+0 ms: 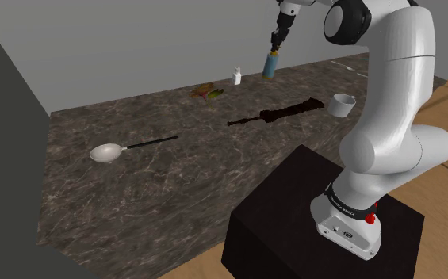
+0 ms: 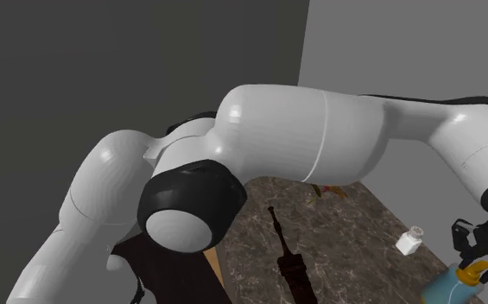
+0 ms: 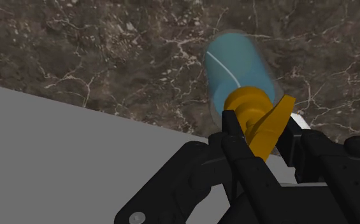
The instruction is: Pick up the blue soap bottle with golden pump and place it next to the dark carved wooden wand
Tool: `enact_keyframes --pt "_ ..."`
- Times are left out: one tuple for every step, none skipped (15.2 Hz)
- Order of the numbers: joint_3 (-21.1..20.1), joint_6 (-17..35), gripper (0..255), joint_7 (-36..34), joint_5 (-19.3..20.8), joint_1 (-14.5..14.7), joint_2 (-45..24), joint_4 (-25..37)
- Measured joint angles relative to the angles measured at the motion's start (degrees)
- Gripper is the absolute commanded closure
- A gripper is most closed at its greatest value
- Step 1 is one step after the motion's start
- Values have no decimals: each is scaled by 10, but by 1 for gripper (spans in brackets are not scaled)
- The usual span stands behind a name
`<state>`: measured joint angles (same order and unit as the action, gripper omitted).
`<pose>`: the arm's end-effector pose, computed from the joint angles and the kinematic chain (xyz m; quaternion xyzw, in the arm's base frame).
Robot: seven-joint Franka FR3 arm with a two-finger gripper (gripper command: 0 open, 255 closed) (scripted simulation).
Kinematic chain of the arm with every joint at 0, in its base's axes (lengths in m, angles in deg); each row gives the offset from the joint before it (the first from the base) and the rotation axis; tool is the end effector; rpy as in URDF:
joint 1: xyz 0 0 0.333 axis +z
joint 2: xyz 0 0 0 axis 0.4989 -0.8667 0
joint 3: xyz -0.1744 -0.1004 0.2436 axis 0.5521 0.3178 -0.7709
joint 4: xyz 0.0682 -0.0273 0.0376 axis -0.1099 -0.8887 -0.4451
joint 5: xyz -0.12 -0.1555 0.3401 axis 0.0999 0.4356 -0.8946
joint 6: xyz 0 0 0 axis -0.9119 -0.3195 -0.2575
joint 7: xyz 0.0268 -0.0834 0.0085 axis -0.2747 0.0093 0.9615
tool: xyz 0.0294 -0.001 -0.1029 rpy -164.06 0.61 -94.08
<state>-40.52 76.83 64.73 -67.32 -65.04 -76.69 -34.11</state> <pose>0.5966 -0.4493 0.4581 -0.9977 -0.0215 -0.0645 0.0003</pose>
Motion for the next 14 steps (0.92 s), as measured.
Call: enact_keyframes --pt "0 8 255 1 0 0 -1 -7" --pt "0 15 255 1 0 1 1 -16" --pt "0 24 255 2 -1 1 1 -25" --pt "0 31 255 2 -1 2 1 -33" --pt "0 39 255 3 -1 2 3 -43" --pt "0 47 255 4 -1 2 2 -50" --pt "-1 54 255 5 -2 2 1 -55" --pt "-1 62 255 5 -2 3 0 -62" --pt "-1 67 255 5 -2 3 -1 -66" --pt "-1 69 255 6 -2 3 -1 -68" --pt "-1 71 255 6 -2 3 -1 -70" --pt "-1 71 255 6 -2 3 -1 -71" --pt "-1 72 255 6 -2 3 -1 -71" --pt "-1 72 255 6 -2 3 -1 -71"
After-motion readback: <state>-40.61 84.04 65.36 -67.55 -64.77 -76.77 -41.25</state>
